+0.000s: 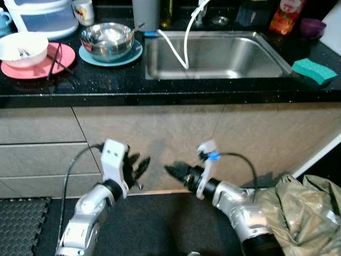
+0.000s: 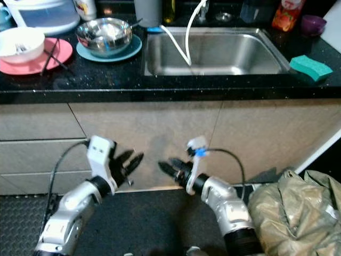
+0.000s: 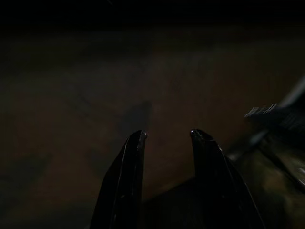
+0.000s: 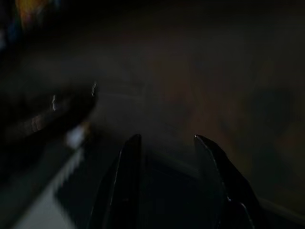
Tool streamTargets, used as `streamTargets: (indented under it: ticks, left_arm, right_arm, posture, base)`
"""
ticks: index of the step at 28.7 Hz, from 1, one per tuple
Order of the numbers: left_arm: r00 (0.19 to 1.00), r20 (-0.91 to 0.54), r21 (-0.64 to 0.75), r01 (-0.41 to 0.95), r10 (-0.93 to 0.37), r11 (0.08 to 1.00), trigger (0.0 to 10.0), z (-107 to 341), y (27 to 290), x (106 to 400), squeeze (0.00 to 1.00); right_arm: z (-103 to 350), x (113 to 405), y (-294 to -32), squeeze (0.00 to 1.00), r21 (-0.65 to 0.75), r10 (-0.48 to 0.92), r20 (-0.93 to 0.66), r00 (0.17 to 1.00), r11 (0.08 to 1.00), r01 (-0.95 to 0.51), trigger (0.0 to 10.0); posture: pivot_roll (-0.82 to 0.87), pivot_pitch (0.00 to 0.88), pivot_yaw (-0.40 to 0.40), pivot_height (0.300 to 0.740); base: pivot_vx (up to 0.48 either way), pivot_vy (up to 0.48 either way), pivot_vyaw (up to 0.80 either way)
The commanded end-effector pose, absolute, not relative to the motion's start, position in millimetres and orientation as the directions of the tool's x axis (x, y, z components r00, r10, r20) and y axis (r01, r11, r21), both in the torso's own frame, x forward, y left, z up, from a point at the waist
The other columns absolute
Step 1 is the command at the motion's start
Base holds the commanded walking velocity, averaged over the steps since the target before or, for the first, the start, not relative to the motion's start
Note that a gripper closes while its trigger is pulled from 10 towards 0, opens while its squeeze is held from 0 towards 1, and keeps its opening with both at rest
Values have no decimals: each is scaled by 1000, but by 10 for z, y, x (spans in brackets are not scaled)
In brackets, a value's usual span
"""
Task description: Kitchen organization
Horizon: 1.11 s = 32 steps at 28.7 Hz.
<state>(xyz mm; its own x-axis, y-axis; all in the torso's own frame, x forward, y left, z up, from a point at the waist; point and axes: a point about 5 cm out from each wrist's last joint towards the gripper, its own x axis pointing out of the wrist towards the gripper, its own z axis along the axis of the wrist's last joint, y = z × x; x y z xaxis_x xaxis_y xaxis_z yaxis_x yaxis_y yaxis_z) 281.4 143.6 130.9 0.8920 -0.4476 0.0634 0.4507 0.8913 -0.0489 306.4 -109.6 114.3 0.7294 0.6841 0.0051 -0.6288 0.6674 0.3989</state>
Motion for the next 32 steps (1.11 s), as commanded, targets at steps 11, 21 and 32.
streamTargets:
  ticks: [11,21,32]
  left_arm:
    - [923,214,130,296,-319,946,10000,1838,1573,3029,0]
    - [919,289,178,225,-270,958,10000,2047,1649,3068,0]
    - [923,308,171,184,-230,968,10000,2076,1715,3047,0]
  right_arm:
    - [1783,3380,-1235,0,316,433,195,880,822,-474,10000]
    - [2014,3422,-1326,0,276,290,268,919,890,-362,10000]
    - [2059,3449,-1266,0,170,293,257,921,924,-342,10000]
  posture:
    - [30,119,-42,740]
    - [35,121,-43,740]
    - [43,109,-45,740]
  base:
    - [0,0,0]
    - [0,0,0]
    - [22,0,0]
